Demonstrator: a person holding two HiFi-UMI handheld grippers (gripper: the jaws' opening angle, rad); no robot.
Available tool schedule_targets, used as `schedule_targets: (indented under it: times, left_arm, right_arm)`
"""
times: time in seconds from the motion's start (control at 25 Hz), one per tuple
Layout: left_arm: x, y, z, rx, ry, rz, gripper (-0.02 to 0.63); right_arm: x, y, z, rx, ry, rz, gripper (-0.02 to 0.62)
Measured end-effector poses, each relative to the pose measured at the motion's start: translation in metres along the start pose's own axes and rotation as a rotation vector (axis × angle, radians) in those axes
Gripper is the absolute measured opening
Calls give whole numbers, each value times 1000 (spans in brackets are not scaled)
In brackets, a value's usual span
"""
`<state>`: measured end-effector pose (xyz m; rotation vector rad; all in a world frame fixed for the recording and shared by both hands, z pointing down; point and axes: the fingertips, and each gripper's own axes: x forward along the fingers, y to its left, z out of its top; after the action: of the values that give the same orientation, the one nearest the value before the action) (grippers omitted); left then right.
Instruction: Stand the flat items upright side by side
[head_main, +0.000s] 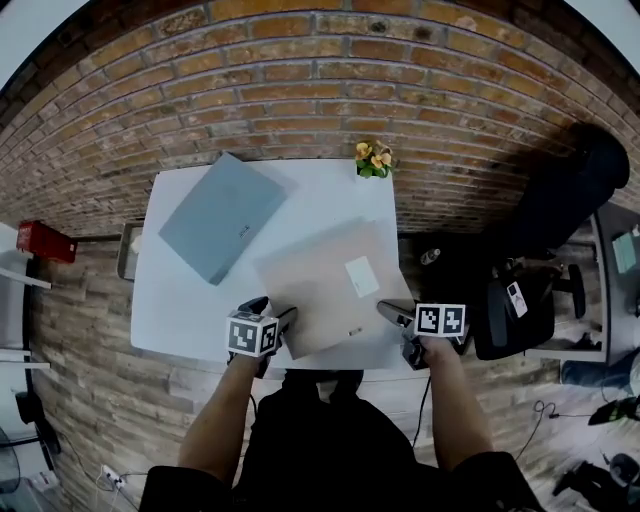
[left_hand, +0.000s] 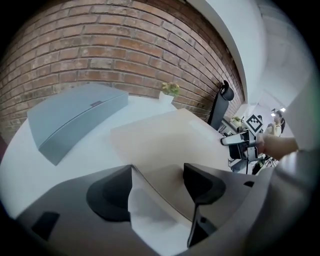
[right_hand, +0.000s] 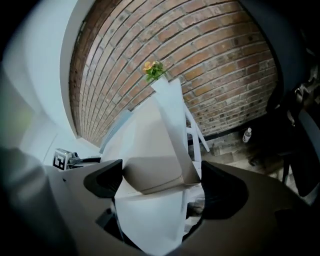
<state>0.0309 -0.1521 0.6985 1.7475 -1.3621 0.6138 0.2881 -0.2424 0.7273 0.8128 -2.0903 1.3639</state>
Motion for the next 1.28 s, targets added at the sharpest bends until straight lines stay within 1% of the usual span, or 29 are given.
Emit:
schedule_targets:
  times: [0.12,0.2,0.4,0.56,0.8,0.96,1.04,1.12,1.2,1.28]
  left_arm:
    - [2,-2,3,11,2,4,340]
    - [3,-2,3,13,4,7,339]
    - [4,-3,6,-1,-26,12,336]
    - [4,-2,8,-33,-53,13,326]
    - [1,-2,13,-74,-89,6,325]
    - [-1,-1,13,-90,-105,15,324]
    - [-2,0,15,-89,-112,24,323]
    - [-4,2,16,-80,-120,33,314]
    - [-5,2,18,-71,-130,39,305]
    - [-7,2,19,-63,-140,45,291]
  right_arm:
    - [2,-3,-6,130,-16,74,491]
    - [2,-5,-8,171,-26,99,491]
    - [-3,-4,2,160,-73,100,485]
    - [-16,2,14,165,-123,143,440]
    - [-44,19,42,173,-230,243,369]
    - [-57,31,56,146,-269,299,343]
    - [-64,37,62,145,-285,331,331]
    - [-69,48,68,160,-304,386,319]
    - [-73,61,76,133,-322,445,312]
    - [-76,71,82,111,-338,482,307]
